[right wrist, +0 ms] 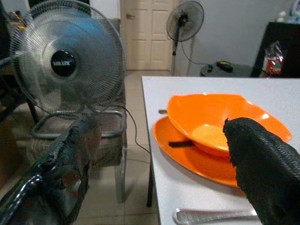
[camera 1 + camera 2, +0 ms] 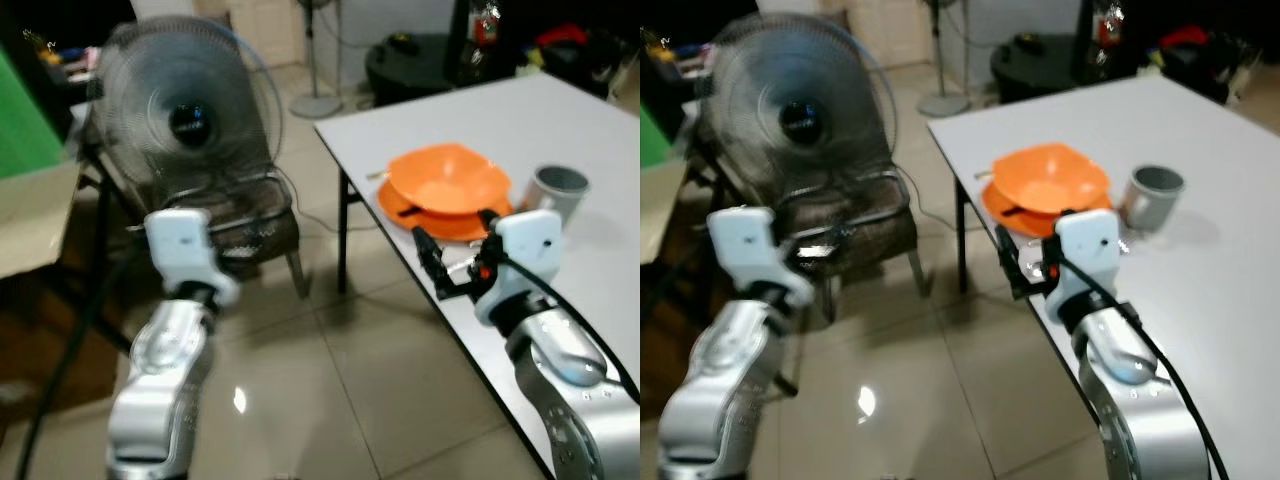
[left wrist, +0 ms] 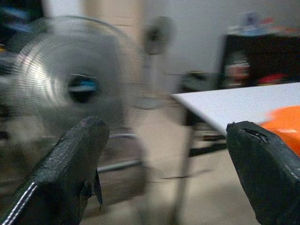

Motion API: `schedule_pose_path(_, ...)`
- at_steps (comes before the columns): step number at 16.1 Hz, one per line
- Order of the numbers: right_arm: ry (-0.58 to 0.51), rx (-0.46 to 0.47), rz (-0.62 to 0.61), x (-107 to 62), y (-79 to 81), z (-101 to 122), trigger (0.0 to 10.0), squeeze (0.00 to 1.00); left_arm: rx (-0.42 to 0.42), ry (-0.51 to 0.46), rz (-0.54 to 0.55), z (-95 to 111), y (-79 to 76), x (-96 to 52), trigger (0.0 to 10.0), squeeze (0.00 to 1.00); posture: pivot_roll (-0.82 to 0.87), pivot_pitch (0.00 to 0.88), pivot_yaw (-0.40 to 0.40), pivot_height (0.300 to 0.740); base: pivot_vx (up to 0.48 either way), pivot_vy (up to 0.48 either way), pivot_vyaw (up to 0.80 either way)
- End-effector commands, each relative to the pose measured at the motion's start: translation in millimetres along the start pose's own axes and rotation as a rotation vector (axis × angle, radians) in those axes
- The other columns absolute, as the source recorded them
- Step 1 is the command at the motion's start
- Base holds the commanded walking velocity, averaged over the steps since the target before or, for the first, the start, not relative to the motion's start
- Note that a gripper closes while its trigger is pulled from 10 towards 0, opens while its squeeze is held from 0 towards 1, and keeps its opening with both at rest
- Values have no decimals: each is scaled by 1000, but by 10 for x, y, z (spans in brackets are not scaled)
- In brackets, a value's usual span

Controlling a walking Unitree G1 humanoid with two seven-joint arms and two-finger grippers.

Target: Setting the table

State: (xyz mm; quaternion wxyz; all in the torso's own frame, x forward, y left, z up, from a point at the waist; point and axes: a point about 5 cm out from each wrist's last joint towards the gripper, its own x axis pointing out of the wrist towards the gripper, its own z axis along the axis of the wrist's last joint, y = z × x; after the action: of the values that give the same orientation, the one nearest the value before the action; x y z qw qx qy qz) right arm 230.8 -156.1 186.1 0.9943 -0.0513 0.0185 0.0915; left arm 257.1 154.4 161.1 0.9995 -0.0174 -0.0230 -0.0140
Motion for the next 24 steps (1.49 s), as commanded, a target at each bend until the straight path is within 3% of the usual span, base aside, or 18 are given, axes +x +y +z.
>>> schedule_pose_path(1, 44, 20, -69, -2, -71, -72, 10000, 1000, 74, 61, 2, -39, 63, -17, 10000, 686, -83, 0, 105, 740, 0, 0, 800)
schedule_pose_path(2, 47, 23, -83, -4, -81, -84, 10000, 1000, 46, 82, -58, -54, 52, -20, 10000, 659, -90, 0, 108, 740, 0, 0, 800)
schedule_pose_path(5, 59, 22, -122, 0, -133, -88, 10000, 1000, 68, 73, -79, -42, 32, 3, 10000, 612, -101, 0, 110, 740, 0, 0, 800)
schedule_pose_path(7, 58, 67, -132, 13, -134, -95, 10000, 1000, 82, 79, -98, -41, -11, -15, 10000, 620, -83, 0, 100, 740, 0, 326, 0)
schedule_pose_path(14, 63, 92, -128, 54, -102, -93, 10000, 1000, 115, 95, -107, -37, 23, -2, 10000, 627, -82, 0, 101, 740, 0, 350, 0)
schedule_pose_path(24, 54, 92, -96, 99, -60, -77, 10000, 1000, 82, 73, -162, 27, -39, -12, 10000, 612, -70, 0, 98, 740, 0, 229, 0)
